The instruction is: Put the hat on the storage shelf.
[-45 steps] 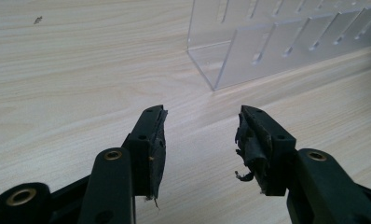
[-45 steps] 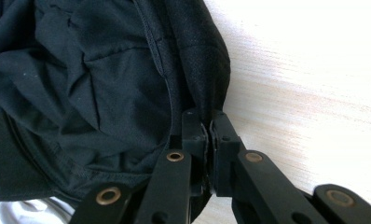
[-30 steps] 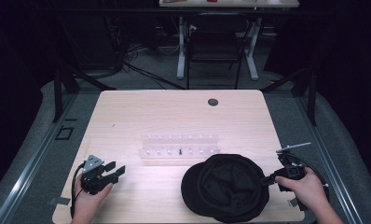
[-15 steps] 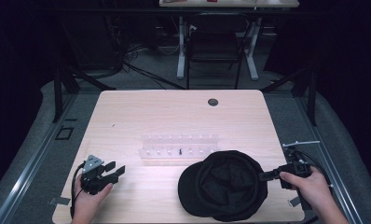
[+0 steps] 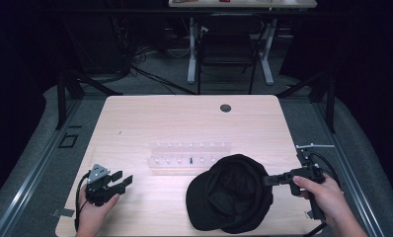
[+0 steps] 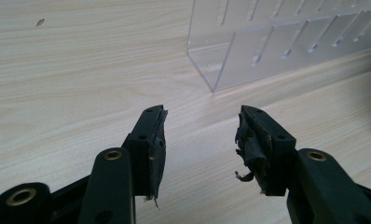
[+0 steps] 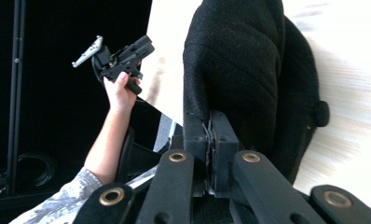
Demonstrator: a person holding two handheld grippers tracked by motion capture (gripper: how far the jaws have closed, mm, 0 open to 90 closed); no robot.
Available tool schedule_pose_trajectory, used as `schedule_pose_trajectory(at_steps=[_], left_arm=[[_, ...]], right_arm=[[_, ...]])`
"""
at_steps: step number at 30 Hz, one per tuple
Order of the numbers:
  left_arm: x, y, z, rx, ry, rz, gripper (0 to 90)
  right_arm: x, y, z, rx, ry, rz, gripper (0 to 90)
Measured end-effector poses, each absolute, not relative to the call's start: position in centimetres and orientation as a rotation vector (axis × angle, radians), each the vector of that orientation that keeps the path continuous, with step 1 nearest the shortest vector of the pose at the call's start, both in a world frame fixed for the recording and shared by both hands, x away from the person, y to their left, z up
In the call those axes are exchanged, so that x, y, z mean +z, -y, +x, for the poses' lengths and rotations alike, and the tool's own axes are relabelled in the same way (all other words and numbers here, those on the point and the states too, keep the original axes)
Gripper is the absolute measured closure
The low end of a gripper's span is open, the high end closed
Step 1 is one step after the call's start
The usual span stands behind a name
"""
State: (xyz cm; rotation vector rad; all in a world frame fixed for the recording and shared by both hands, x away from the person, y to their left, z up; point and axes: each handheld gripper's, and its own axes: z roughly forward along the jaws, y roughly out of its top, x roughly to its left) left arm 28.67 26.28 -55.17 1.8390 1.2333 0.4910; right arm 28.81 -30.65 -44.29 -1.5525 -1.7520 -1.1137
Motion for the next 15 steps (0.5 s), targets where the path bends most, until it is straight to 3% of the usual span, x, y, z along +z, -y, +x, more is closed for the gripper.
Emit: schedule_pose_trajectory(at_steps=[15], left_arm=[[-55.2, -26.2, 28.7, 0.489, -1.234, 1.839, 51.3]], right_arm=[[-40.6, 29.1, 28.6, -1.165, 1.777, -1.552, 88.4]])
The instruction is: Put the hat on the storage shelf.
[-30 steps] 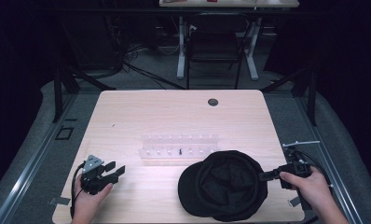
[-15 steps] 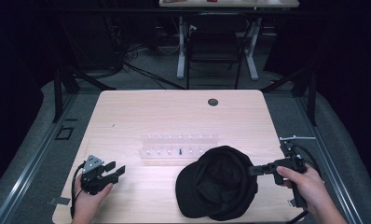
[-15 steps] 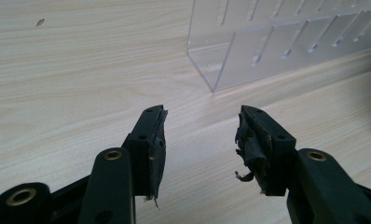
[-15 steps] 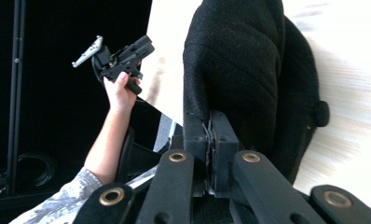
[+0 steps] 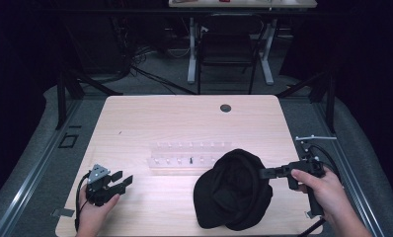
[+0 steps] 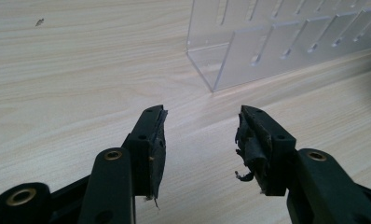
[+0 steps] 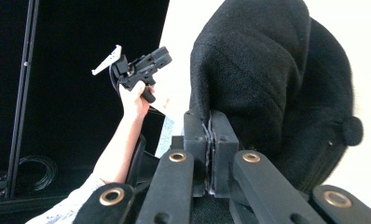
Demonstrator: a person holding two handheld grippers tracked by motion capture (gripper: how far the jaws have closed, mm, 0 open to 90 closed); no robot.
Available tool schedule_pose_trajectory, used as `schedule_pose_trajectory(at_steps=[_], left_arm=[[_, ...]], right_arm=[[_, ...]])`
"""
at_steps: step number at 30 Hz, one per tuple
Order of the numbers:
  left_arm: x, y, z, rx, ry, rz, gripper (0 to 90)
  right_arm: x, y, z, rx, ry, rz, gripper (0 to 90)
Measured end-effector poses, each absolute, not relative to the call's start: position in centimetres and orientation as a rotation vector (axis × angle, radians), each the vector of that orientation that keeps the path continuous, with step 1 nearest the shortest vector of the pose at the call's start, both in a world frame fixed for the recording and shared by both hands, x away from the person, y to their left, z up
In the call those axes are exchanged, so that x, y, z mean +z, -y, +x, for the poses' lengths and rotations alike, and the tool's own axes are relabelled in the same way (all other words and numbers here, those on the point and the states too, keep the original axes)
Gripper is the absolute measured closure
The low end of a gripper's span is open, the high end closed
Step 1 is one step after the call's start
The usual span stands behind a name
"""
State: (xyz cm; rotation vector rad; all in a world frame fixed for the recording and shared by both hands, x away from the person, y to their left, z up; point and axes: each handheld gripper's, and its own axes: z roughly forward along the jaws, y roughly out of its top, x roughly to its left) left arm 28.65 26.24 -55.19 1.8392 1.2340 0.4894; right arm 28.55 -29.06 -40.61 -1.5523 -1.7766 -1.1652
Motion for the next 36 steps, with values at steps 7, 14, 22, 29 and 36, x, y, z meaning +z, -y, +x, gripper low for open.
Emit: schedule_pose_trajectory(at_steps=[7, 14, 22, 29, 36], left_arm=[[-55.2, -26.2, 28.7, 0.491, -1.235, 1.838, 51.4], [-55.2, -26.2, 28.6, 0.491, -1.231, 1.839, 51.4], [-55.2, -26.1, 28.6, 0.488, -1.231, 1.844, 51.4], [-55.1, -25.8, 28.6, 0.486, -1.223, 1.841, 51.4], [-54.8, -25.3, 28.4, 0.476, -1.2, 1.842, 51.3]], right_arm=[[-37.7, 28.8, 28.3, -1.194, 1.812, -1.561, 88.4], [-35.3, 28.9, 28.5, -1.218, 1.821, -1.584, 88.4], [-33.7, 29.7, 28.9, -1.27, 1.801, -1.6, 88.5], [-31.7, 29.4, 29.5, -1.333, 1.784, -1.576, 88.5], [-29.7, 28.5, 30.3, -1.371, 1.814, -1.561, 88.5]])
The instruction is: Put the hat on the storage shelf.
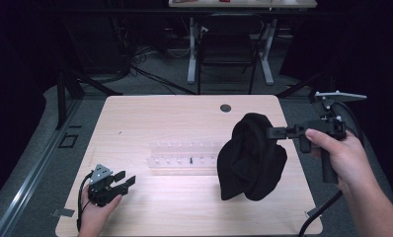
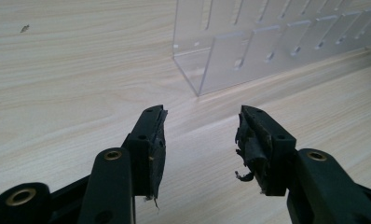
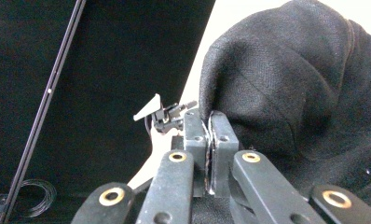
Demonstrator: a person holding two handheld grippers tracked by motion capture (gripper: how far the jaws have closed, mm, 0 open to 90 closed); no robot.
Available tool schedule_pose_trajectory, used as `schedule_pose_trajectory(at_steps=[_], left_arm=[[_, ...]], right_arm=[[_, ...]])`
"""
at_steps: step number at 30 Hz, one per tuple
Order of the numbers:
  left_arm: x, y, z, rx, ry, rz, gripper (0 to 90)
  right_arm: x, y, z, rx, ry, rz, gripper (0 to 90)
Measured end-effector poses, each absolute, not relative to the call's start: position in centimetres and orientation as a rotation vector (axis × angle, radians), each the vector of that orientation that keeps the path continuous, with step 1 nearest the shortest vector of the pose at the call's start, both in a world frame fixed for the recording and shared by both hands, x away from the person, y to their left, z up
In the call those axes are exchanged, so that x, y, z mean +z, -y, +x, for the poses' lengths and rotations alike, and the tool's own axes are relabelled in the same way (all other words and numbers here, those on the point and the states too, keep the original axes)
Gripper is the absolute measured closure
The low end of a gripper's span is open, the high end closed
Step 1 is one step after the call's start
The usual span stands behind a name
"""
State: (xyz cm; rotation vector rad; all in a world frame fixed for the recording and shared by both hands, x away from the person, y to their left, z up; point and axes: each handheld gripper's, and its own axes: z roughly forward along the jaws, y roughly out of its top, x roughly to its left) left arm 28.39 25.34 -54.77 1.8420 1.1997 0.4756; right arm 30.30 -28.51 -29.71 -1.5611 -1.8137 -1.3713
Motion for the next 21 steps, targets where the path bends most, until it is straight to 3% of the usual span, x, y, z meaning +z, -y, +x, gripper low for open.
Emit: schedule_pose_trajectory(at_steps=[13, 21], left_arm=[[-53.3, -24.0, 28.0, 0.46, -1.138, 1.837, 50.9], [-50.5, -21.3, 27.9, 0.457, -0.995, 1.881, 51.1]], right_arm=[[-28.3, 26.8, 33.0, -1.413, 1.81, -1.571, 88.5], [-27.9, 25.3, 35.2, -1.444, 1.826, -1.588, 88.5]])
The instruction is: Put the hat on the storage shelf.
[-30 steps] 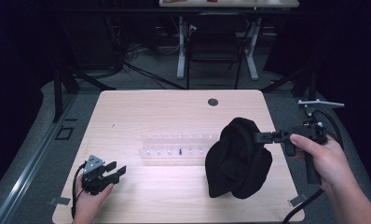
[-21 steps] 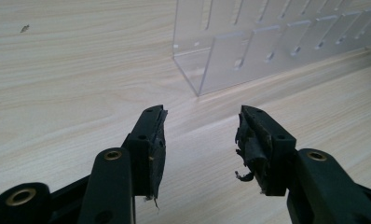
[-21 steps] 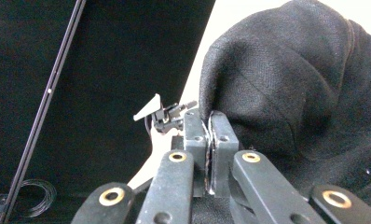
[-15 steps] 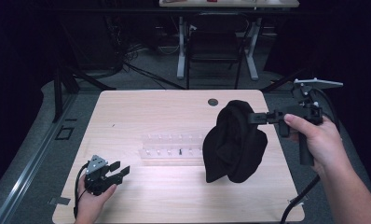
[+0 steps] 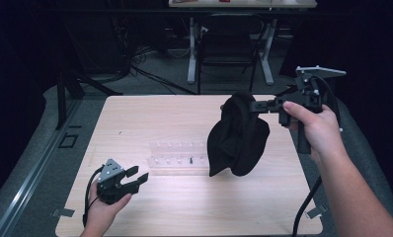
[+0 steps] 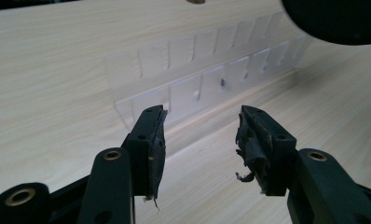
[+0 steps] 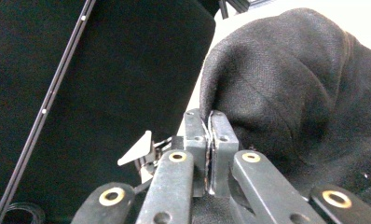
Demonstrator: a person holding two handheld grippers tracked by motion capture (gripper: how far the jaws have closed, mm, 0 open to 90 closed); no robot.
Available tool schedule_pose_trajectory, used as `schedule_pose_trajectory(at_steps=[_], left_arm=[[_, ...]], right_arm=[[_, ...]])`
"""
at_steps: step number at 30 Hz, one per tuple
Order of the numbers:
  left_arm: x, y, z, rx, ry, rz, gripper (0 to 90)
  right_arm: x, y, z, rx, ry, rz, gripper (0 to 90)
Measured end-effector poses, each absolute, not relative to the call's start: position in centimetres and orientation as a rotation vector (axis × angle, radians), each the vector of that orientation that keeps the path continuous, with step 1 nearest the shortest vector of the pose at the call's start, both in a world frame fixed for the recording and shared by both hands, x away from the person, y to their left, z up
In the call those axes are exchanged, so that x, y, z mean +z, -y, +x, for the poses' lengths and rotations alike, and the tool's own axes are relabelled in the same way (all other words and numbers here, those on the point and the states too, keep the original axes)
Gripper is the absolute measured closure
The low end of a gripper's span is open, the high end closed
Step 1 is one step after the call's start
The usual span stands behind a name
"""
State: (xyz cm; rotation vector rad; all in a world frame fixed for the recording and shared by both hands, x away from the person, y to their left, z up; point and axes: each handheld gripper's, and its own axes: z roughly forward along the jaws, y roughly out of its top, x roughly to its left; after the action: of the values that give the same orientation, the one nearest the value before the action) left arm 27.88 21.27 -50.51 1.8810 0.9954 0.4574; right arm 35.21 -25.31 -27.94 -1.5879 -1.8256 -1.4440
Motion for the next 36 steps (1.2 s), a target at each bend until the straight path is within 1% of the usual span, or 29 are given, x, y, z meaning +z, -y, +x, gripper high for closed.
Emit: schedule_pose_trajectory(at_steps=[8, 19, 36], left_arm=[[-49.3, -18.8, 28.7, 0.452, -0.924, 1.895, 52.9], [-49.1, -16.6, 29.4, 0.437, -0.875, 1.912, 54.3], [-48.9, -15.5, 29.8, 0.428, -0.847, 1.929, 54.7]], right_arm=[[-28.6, 24.6, 37.2, -1.443, 1.821, -1.623, 88.5], [-29.5, 23.9, 39.1, -1.456, 1.809, -1.658, 88.5], [-30.8, 22.9, 40.5, -1.429, 1.802, -1.677, 88.4]])
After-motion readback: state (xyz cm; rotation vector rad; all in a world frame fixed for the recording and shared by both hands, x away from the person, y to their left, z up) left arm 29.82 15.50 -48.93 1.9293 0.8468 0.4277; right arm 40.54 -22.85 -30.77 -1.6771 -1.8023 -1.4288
